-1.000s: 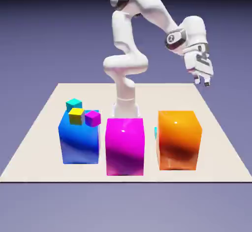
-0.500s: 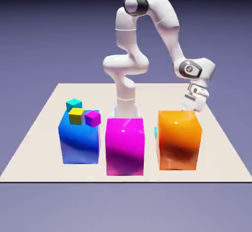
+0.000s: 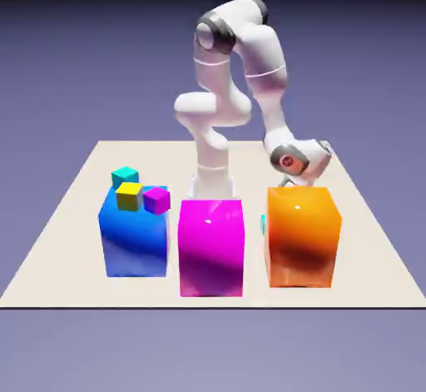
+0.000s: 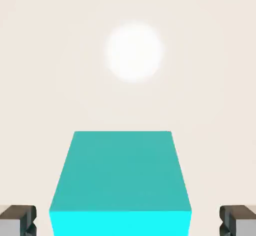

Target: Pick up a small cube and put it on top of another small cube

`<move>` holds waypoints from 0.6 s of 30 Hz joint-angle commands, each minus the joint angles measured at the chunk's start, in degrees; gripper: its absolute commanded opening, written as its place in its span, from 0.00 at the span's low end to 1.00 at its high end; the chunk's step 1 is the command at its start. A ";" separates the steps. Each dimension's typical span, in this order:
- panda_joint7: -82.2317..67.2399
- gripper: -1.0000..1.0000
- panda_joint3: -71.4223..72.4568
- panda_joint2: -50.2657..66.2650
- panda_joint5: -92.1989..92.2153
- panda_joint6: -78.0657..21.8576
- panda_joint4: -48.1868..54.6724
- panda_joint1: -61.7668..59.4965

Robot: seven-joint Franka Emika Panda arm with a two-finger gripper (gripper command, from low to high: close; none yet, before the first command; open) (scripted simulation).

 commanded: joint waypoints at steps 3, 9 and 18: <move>-1.71 0.00 1.54 -1.65 2.49 -0.16 -0.21 -0.65; -12.01 0.00 10.81 -11.57 17.43 -1.10 -1.48 -4.58; -31.86 0.00 21.95 -17.59 24.84 -9.23 4.03 -5.89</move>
